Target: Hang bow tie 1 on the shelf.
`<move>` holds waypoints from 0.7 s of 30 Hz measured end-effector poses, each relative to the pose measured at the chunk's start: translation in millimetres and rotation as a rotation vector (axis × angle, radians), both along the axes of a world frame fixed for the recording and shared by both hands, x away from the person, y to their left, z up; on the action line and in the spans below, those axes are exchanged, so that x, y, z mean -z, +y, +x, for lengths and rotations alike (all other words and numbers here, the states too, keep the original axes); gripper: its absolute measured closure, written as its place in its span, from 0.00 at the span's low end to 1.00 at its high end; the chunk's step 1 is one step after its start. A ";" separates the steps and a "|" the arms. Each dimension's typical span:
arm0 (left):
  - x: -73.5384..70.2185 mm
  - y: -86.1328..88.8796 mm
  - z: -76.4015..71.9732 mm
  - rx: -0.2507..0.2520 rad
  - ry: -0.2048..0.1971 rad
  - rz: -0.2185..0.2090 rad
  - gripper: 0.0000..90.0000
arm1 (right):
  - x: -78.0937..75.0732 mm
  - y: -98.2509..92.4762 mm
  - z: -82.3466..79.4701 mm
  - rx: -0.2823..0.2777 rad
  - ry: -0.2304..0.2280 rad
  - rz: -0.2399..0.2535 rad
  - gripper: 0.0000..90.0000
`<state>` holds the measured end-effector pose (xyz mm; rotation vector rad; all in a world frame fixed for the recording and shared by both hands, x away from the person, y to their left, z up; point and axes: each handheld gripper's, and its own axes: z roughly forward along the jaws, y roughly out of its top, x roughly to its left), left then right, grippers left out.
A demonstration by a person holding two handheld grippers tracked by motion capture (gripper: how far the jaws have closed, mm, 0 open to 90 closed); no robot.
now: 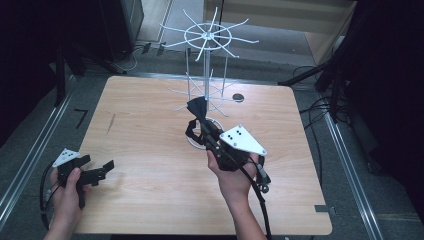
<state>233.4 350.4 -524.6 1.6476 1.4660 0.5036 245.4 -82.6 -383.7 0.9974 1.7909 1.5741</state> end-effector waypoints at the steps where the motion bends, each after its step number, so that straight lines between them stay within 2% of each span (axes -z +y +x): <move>1: 0.0 0.0 0.0 0.000 0.000 0.000 0.00 | 0.3 -0.2 0.5 0.002 0.000 0.000 0.88; 21: 0.0 0.1 0.0 0.001 0.000 0.001 0.00 | 20.0 -2.2 13.3 0.035 0.020 -0.010 0.87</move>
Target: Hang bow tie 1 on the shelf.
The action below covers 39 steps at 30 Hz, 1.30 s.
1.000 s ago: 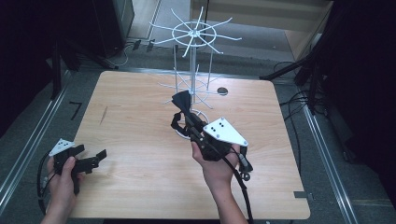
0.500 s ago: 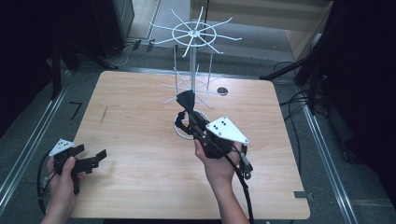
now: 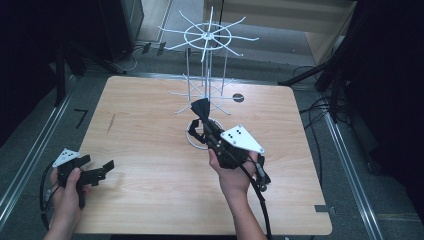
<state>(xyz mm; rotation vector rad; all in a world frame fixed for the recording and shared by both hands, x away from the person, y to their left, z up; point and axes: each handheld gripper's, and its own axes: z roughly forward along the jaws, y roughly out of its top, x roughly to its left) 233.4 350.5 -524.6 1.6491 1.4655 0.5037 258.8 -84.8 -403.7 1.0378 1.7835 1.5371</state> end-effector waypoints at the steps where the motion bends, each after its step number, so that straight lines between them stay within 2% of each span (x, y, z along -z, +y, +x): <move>1: 0.0 0.0 0.0 0.000 0.000 0.000 0.00 | 1.9 0.1 0.4 -0.001 0.003 0.001 0.87; 9: 0.0 0.0 0.0 0.000 0.000 0.000 0.00 | 7.0 0.5 2.1 0.007 0.000 -0.007 0.87; 22: 0.0 0.0 0.1 0.000 0.001 -0.001 0.00 | 18.3 2.2 7.1 0.002 0.034 -0.030 0.84; 28: 0.0 0.0 0.1 -0.001 0.000 -0.001 0.00 | 20.8 1.3 8.5 0.002 0.056 -0.034 0.73; 29: 0.1 -0.1 0.1 -0.002 0.000 -0.002 0.00 | 21.9 1.0 8.8 0.005 0.060 -0.037 0.68; 30: 0.1 -0.1 0.1 -0.002 0.000 -0.002 0.00 | 21.9 1.0 8.8 0.005 0.060 -0.037 0.68; 31: 0.1 -0.1 0.1 -0.002 -0.001 -0.002 0.00 | 22.8 0.4 9.0 0.009 0.072 -0.041 0.63; 32: 0.1 -0.1 0.1 -0.002 -0.001 -0.002 0.00 | 22.8 0.4 9.0 0.009 0.072 -0.041 0.63; 35: 0.1 -0.1 0.1 -0.002 0.000 -0.003 0.00 | 24.6 -2.1 8.9 0.009 0.088 -0.043 0.54; 38: 0.1 0.0 0.1 -0.001 0.000 -0.002 0.00 | 25.1 -3.4 8.6 0.002 0.089 -0.044 0.50; 39: 0.1 0.0 0.1 -0.001 0.000 -0.002 0.00 | 25.7 -4.5 8.1 0.000 0.089 -0.050 0.46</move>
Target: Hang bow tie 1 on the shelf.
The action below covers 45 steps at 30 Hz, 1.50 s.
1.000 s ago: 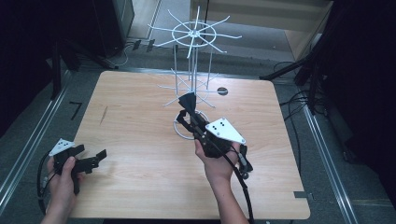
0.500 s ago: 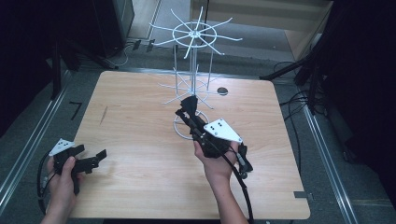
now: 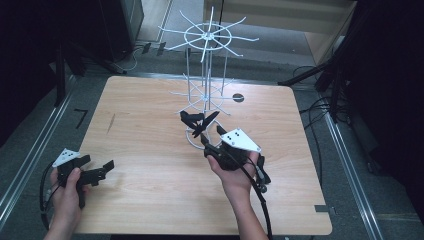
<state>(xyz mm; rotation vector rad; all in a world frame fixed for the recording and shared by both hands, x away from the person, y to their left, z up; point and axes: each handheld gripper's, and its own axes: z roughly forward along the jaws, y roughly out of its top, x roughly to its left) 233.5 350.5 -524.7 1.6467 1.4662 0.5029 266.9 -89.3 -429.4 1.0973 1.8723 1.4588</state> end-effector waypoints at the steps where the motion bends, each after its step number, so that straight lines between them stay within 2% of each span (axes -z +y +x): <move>1: 0.0 0.0 0.0 0.000 0.000 0.000 0.00 | 0.2 -0.6 -0.2 -0.003 -0.003 -0.003 0.44; 8: -0.1 0.1 0.0 0.000 0.001 0.000 0.00 | 5.2 -7.2 -3.2 -0.011 0.010 -0.018 0.38; 23: 0.0 0.2 -0.1 -0.001 -0.002 -0.003 0.00 | 23.6 -31.7 -8.3 0.012 0.035 -0.046 0.37; 35: -0.3 0.2 -0.5 0.002 -0.004 0.004 0.00 | 38.8 -67.4 -13.1 0.059 0.071 -0.054 0.37; 45: -0.3 0.2 -0.4 0.001 -0.003 0.003 0.00 | 47.9 -89.6 -16.3 0.096 0.098 -0.042 0.37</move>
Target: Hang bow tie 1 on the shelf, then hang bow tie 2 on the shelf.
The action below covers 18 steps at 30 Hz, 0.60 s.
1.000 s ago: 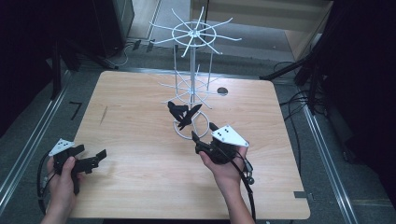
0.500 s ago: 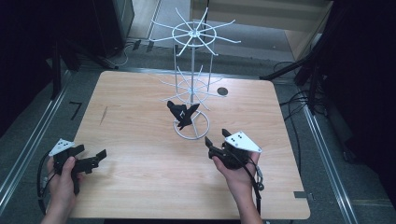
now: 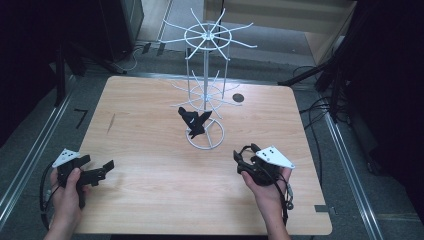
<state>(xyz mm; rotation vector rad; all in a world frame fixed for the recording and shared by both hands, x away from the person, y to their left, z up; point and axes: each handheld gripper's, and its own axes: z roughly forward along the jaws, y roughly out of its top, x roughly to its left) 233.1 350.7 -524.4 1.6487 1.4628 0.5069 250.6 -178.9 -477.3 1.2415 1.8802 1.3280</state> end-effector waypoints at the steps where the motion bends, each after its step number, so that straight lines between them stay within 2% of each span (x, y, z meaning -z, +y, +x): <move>1: 0.0 0.0 0.0 -0.001 0.000 0.000 0.00 | 0.8 -2.5 -0.1 0.003 0.000 -0.003 0.37; 9: 0.0 -0.1 -0.1 0.000 0.000 0.002 0.00 | 11.4 -21.7 -3.3 0.046 0.023 0.029 0.38; 18: -0.1 -0.1 -0.1 0.000 0.000 0.003 0.00 | 16.9 -27.2 -0.5 0.059 0.050 0.028 0.39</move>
